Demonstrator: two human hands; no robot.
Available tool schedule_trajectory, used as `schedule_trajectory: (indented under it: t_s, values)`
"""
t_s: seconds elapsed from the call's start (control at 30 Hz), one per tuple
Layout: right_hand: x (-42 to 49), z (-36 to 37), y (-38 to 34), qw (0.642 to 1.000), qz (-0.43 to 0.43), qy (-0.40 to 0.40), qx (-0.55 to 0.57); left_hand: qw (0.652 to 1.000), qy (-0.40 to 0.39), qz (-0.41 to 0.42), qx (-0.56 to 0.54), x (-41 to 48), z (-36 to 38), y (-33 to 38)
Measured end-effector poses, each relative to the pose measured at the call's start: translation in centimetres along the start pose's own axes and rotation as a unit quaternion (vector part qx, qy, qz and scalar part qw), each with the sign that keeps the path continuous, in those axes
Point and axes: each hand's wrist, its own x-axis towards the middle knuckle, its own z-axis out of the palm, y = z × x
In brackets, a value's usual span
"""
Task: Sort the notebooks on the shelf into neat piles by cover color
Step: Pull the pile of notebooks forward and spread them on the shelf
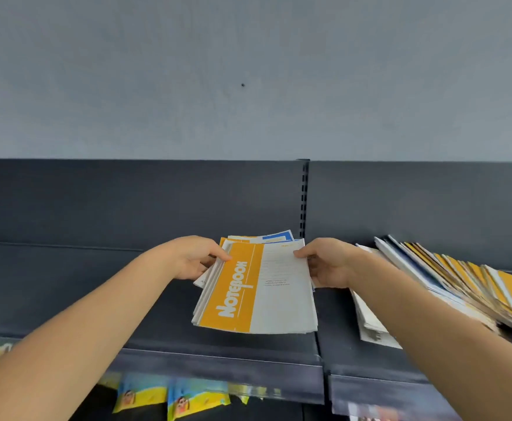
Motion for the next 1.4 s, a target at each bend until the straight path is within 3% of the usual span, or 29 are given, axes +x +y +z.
schedule_trajectory:
  t_s: [0.2,0.67,0.97,1.07,1.2,1.27,1.4]
  values:
    - [2.8,10.0,-0.1,0.999,0.016,-0.017,-0.025,1.000,0.015,-0.016,0.000,0.8,-9.5,-3.9]
    - [9.9,24.1,-1.0,0.994,0.067,-0.054,-0.061,0.998,0.056,-0.026,-0.015,3.4,-22.1,-8.6]
    - [14.5,38.8,0.4,0.998,0.056,0.013,-0.039,0.997,0.030,0.052,0.048,5.3,-36.3,-13.5]
    - [15.5,44.5,0.4,0.999,-0.021,0.025,0.006,0.990,0.040,0.132,0.034,5.3,-41.3,-14.4]
    - [16.7,51.2,-0.7,0.968,-0.240,0.066,0.003,0.959,0.054,0.279,-0.017,4.4,-46.5,-14.0]
    - [16.9,53.5,-1.3,0.952,-0.287,0.101,0.022,0.941,0.075,0.327,-0.051,4.0,-48.1,-14.0]
    - [17.3,56.2,-1.7,0.929,-0.356,0.095,0.024,0.916,0.098,0.372,-0.114,4.1,-50.2,-15.0]
